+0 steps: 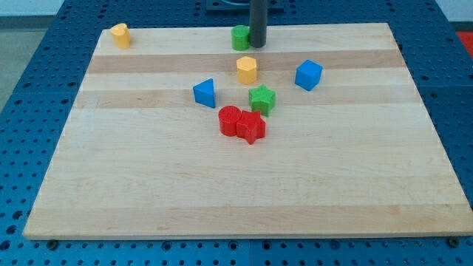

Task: Push the red star with a red circle to the bottom right of the green star

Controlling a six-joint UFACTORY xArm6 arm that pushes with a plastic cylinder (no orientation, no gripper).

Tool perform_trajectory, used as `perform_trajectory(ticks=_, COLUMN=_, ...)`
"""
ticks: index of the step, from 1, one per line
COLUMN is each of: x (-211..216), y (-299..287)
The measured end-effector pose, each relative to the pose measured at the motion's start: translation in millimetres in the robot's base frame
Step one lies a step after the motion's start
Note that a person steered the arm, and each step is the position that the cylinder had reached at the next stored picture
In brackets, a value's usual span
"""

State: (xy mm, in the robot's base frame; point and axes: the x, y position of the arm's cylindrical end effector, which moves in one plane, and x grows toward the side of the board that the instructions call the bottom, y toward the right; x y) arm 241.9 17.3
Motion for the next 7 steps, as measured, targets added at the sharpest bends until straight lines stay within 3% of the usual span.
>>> perform_trajectory(ticks=3, x=1, y=-7)
perform_trajectory(ticks=5, x=36, y=-18)
perform_trajectory(ticks=7, x=73, y=-72)
